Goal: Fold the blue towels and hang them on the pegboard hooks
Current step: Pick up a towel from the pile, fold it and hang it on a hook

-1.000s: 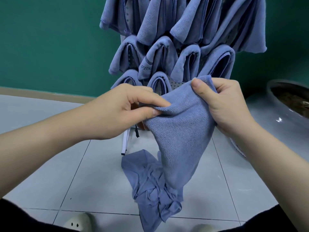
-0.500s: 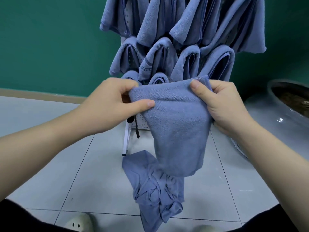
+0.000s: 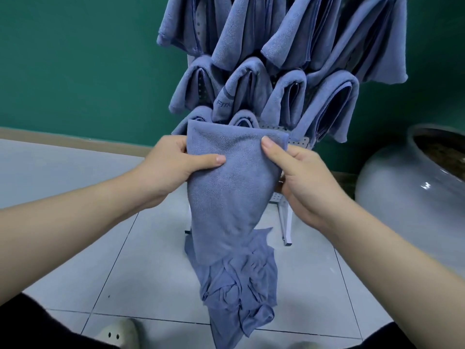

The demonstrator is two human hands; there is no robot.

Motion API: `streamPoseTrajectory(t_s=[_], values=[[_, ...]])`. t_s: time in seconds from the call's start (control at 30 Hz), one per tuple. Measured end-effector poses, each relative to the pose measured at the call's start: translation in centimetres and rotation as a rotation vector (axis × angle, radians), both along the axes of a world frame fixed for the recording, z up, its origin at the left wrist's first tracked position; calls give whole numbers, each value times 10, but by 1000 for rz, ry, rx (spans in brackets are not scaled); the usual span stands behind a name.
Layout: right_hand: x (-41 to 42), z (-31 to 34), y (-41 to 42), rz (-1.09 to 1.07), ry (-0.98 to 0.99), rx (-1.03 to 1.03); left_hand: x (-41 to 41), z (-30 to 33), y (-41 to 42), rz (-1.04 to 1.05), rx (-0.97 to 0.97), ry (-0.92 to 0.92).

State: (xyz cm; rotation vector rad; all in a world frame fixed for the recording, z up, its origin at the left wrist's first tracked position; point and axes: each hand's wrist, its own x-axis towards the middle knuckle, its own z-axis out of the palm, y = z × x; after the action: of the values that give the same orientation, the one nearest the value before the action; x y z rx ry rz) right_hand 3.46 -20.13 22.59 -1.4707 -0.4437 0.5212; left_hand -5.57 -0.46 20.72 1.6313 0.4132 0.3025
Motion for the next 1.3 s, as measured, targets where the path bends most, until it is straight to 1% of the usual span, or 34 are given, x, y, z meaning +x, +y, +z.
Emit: streamPoseTrajectory(t_s=[0.1, 0.23, 0.4, 0.57, 0.73, 0.97, 1.07, 1.13, 1.23, 1.3], values=[[-2, -11, 7, -95, 21, -26, 3, -7, -2, 90, 35, -12], [-9, -21, 20, -182, 26, -41, 8, -17, -12, 211, 252, -31], [-13, -31, 29, -253, 26, -20, 16, -22, -23, 300, 407, -83], [-25, -36, 40, -290, 55, 9, 21, -27, -31, 313, 383, -106], [-26, -32, 38, -292, 47, 26, 14, -23, -46, 252, 349, -153], [-22, -20, 32, -325, -78, 16, -5, -14, -65, 18, 317, -216], [-24, -18, 30, -319, -137, -1, -5, -16, -63, 87, 387, -263], [-26, -17, 30, -301, -162, -2, -2, -13, -58, 136, 447, -257], [-31, -14, 29, -239, -180, -6, 3, -9, -48, 155, 465, -239], [-34, -10, 27, -163, -185, 5, 4, -6, -44, 173, 466, -267]])
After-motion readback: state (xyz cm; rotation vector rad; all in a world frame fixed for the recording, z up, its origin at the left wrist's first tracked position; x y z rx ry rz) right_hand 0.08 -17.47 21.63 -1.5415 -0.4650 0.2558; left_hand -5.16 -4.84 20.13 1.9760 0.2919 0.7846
